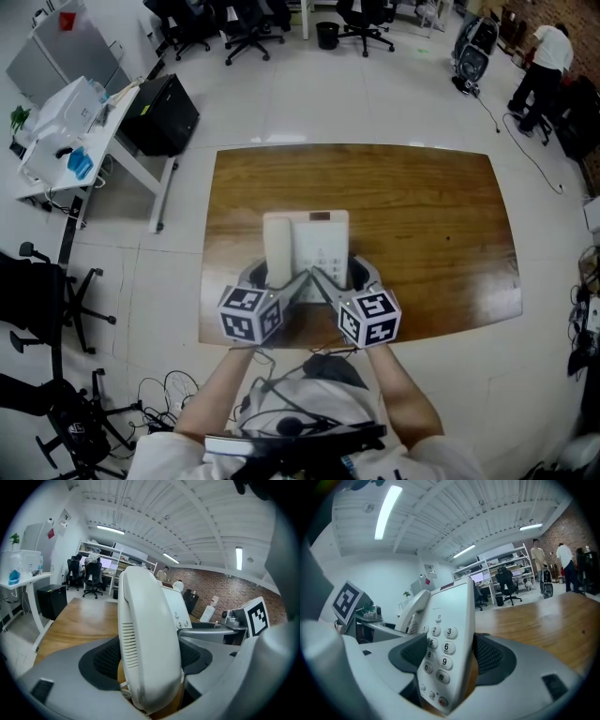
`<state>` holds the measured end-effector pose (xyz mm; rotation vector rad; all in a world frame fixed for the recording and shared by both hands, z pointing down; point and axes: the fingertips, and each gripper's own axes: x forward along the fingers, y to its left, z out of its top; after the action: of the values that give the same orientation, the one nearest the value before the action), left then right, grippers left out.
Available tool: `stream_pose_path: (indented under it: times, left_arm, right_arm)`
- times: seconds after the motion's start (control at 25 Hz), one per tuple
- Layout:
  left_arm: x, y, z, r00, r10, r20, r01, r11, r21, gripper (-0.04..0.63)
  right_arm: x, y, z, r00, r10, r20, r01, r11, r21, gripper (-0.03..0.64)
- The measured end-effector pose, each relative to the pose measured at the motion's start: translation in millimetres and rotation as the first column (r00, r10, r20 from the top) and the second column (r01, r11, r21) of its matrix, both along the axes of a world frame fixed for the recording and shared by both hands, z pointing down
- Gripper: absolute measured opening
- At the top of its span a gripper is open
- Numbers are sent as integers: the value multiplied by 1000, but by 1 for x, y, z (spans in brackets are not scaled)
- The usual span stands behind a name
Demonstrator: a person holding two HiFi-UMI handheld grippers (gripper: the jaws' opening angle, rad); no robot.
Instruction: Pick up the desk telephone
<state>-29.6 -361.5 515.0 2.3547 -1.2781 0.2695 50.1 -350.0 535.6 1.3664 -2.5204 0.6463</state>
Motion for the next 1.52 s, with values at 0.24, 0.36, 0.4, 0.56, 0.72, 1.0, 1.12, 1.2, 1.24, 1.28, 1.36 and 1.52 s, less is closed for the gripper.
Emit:
stream_pose_path:
  times: [0.24, 0.36, 0.4, 0.56, 0.72, 1.0, 1.12, 1.2, 1.24, 1.28, 1.36, 1.52]
  left_arm:
    - [-4, 13, -41, 1000, -5, -26, 7, 996, 88, 350]
    - [-6, 21, -62, 999, -7, -34, 11, 991, 132, 349]
    - [-8, 23, -69, 999, -7, -36, 12, 989, 146, 350]
    - [-17, 35, -91, 999, -11, -39, 19, 980, 196, 348]
    - [-17, 49, -110, 998, -12, -54, 24, 973, 231, 348]
    - [-18, 74, -139, 998, -11, -63, 29, 956, 293, 347]
    - [-18, 87, -147, 997, -6, -75, 28, 952, 305, 347]
    - [-17, 95, -156, 997, 3, -80, 23, 946, 322, 347]
    - [-16, 98, -161, 997, 7, -80, 20, 942, 334, 347]
    - [-15, 101, -167, 997, 11, -78, 17, 938, 345, 347]
    - [-12, 109, -175, 997, 17, -78, 12, 932, 363, 347]
    - [-10, 123, -188, 997, 29, -78, 4, 921, 390, 347]
  right_arm:
    - [-4, 10, -44, 1000, -2, -15, 4, 995, 100, 325]
    - [-6, 18, -66, 1000, 1, -19, 2, 989, 147, 325]
    - [-8, 20, -73, 1000, 3, -20, 0, 987, 162, 325]
    - [-15, 30, -98, 1000, 7, -23, -2, 977, 214, 325]
    - [-16, 44, -118, 999, 7, -33, 1, 966, 257, 327]
    - [-17, 68, -145, 999, 16, -41, -2, 950, 313, 327]
    - [-17, 81, -156, 998, 23, -51, -4, 942, 335, 327]
    - [-15, 89, -164, 998, 33, -52, -13, 937, 350, 327]
    - [-14, 93, -169, 998, 38, -50, -18, 934, 357, 327]
    - [-14, 97, -173, 998, 41, -48, -21, 931, 365, 327]
    - [-12, 104, -181, 998, 42, -50, -19, 922, 386, 327]
    - [-10, 119, -195, 997, 51, -49, -27, 910, 414, 327]
